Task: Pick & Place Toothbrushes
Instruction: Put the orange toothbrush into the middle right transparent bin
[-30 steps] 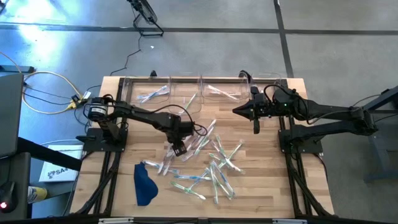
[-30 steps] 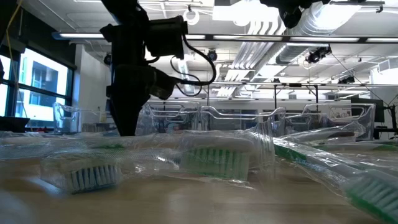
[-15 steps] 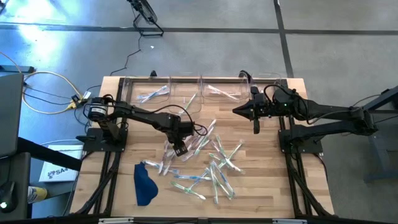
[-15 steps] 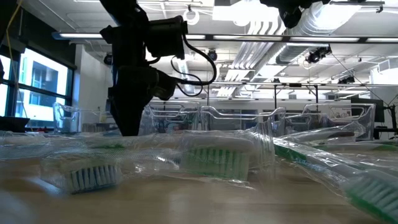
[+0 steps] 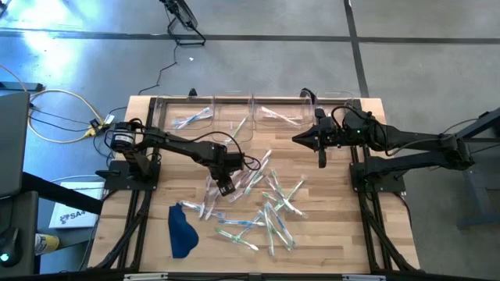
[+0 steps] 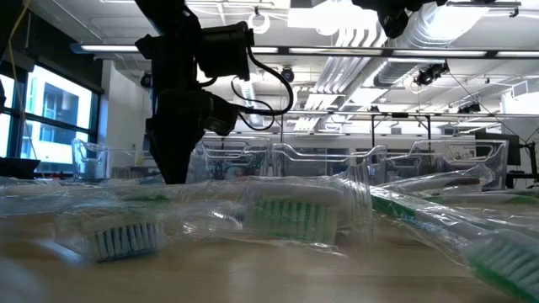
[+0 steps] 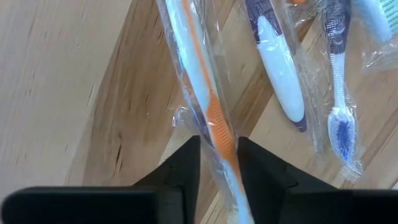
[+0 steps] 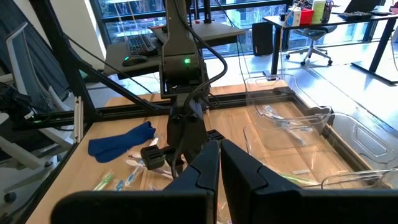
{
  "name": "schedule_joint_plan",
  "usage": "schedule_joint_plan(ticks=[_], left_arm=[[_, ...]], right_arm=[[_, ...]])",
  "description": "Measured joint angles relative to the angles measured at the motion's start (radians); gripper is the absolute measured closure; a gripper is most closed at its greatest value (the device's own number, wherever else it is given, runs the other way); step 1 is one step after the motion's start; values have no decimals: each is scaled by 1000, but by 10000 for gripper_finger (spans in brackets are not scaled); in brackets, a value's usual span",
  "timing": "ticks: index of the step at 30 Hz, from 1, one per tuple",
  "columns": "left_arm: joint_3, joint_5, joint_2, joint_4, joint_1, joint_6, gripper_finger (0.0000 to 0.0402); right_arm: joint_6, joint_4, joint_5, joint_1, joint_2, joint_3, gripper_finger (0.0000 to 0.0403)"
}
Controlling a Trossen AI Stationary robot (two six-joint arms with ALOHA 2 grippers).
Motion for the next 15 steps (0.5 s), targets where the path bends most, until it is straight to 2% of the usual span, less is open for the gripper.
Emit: schedule_joint_plan(ticks=[9,15], left_arm=[[0,25,0,0,2,2,386],[21,46,0,-24,2,23,396]], right_arm=[[0,0,0,0,0,0,394],[0,0,0,0,0,0,394]])
